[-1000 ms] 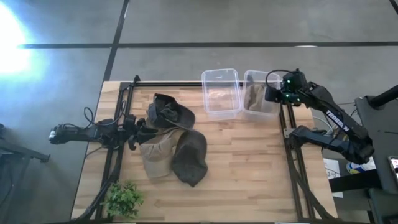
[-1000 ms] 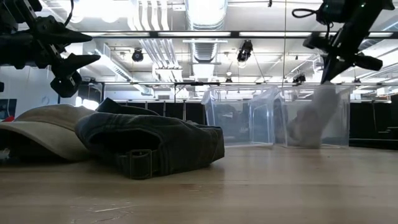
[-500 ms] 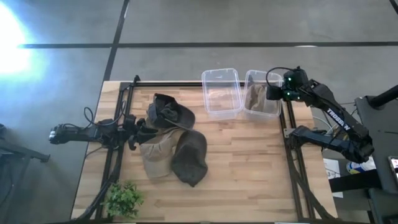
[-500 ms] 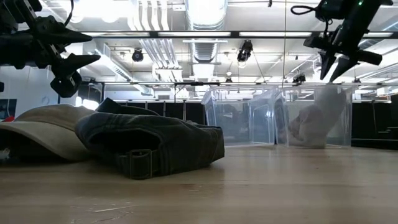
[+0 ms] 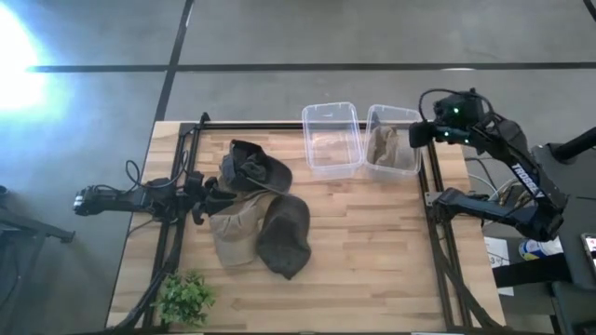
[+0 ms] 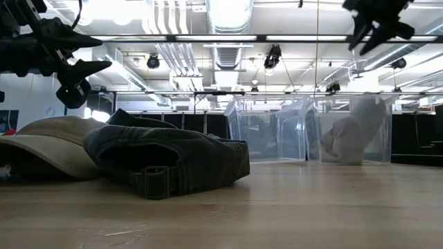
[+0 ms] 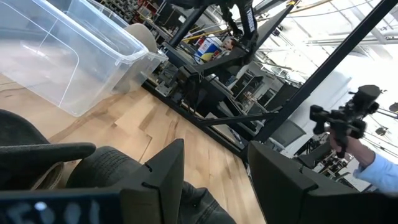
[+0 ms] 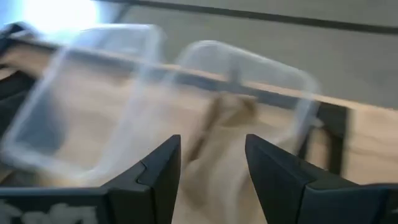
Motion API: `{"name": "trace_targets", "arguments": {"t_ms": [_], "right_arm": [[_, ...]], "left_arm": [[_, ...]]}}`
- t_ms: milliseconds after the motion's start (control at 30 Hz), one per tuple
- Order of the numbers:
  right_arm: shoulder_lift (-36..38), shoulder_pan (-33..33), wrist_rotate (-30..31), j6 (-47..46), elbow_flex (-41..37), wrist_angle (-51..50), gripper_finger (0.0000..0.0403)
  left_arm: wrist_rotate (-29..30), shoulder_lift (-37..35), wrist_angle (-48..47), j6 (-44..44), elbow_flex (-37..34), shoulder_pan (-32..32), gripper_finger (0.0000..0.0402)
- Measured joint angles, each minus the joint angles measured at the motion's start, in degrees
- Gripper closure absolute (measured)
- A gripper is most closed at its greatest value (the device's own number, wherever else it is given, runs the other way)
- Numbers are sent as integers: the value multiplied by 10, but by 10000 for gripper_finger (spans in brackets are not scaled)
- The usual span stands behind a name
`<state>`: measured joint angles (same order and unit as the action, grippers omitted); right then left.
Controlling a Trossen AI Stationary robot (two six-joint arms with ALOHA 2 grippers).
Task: Pick & Place hat
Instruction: Put the bottom brown cap into the right transparent bin
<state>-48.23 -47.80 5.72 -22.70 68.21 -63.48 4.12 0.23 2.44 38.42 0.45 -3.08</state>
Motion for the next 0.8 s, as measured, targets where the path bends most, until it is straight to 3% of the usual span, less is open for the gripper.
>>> {"name": "trace_targets", "arguments": {"t_ms": [267,800], "right_arm": [[-5,160,-19,-48,-15,6,227],[-76,497,-17,-283,-101,102,227]], "left_arm": [[-2,0,-1,3,1,0,229],[-2,2,-5,5,1,0,229]]}}
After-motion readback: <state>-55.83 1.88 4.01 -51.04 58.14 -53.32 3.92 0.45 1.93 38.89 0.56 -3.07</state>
